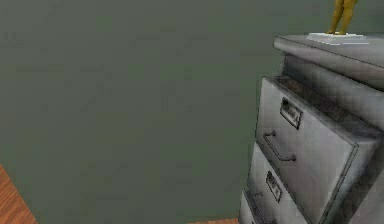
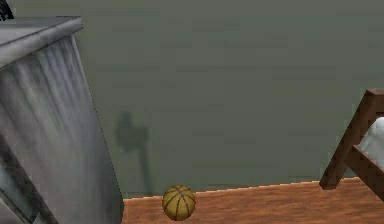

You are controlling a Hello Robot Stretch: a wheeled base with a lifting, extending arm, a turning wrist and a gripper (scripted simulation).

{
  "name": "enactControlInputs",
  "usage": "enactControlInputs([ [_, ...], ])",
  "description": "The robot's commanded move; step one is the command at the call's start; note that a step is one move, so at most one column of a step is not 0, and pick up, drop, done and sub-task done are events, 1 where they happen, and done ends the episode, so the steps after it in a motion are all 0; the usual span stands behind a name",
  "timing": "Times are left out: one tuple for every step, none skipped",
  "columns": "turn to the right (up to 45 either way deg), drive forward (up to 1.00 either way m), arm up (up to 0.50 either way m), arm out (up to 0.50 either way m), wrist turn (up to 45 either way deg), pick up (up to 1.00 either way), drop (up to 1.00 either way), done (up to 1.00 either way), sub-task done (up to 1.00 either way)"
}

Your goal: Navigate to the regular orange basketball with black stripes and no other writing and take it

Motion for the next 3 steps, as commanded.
enactControlInputs([
  [0.0, 0.00, 0.18, 0.00, 0.0, 0.00, 0.00, 0.00, 0.00],
  [0.0, 0.00, 0.00, 0.50, 0.0, 0.00, 0.00, 0.00, 0.00],
  [0.0, 0.00, 0.00, 0.00, 45.0, 0.00, 0.00, 0.00, 0.00],
])
